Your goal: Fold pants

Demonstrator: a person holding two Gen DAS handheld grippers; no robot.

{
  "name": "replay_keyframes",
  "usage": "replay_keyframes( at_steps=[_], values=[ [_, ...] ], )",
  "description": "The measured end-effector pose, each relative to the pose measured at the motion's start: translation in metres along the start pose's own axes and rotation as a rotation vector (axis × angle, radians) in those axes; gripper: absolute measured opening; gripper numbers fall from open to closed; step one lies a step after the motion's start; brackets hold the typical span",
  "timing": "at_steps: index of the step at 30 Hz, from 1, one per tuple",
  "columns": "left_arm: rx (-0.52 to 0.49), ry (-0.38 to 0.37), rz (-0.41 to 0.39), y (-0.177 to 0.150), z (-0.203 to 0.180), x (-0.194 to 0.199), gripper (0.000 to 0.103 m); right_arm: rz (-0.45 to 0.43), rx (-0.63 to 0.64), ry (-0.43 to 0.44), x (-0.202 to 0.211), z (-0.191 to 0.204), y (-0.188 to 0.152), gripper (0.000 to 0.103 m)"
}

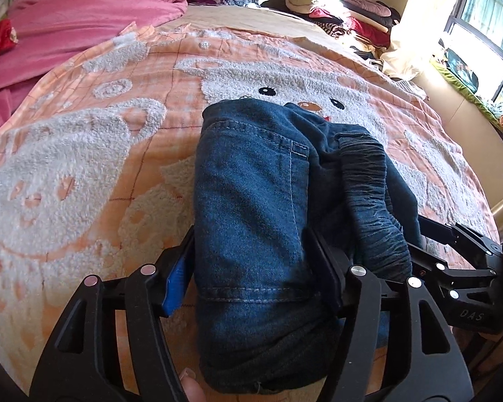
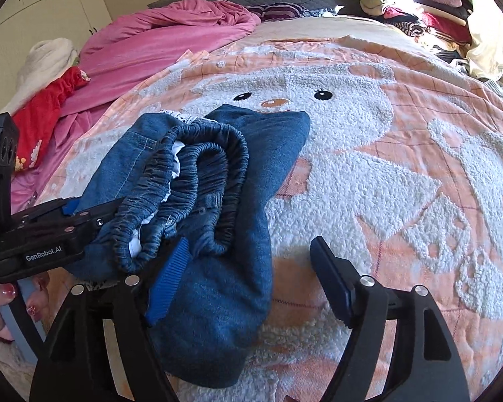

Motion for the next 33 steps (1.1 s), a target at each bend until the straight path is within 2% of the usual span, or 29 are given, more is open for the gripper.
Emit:
replay_keyframes(
  at_steps=[3,4,6,8,19,33],
  values=[
    [-0.008,0.006,-0.021,-0.005,-0.003,0.014,0.062,-0.015,0.009,-0.012,0.012,0.001,-0.008,0.075],
    [-0.01,0.007,-0.028,-0.007,-0.004,0.019,0.065,-0.019,0.006,-0.011,0.016,0.001,-0.011,0.08],
    [-0.016,0.007,-0.036,-0.013,-0.007,0.028,0.068,-0.034,0.003,-0.015,0.026,0.003,-0.016,0.082],
    [-0.021,0.006,-0.046,-0.02,-0.01,0.037,0.07,-0.048,0.005,-0.021,0.035,0.005,-0.021,0.089],
    [-0.029,0.004,-0.052,-0.058,-0.023,0.068,0.091,-0.083,0.024,-0.057,0.069,0.016,-0.05,0.097],
    [-0.013,0.016,-0.036,-0.078,-0.027,0.075,0.094,-0.086,0.019,-0.073,0.083,0.021,-0.068,0.098]
  ],
)
Point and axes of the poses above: each gripper's, at about its wrist camera, not at the fingertips, and x roughly against the way its jaws point, z to its left, y to its top, the point moved 1 cm from there along -x, roughly the way its jaws point, and after that the axes turned 12 degrees about -y, right-handed, at the moved point
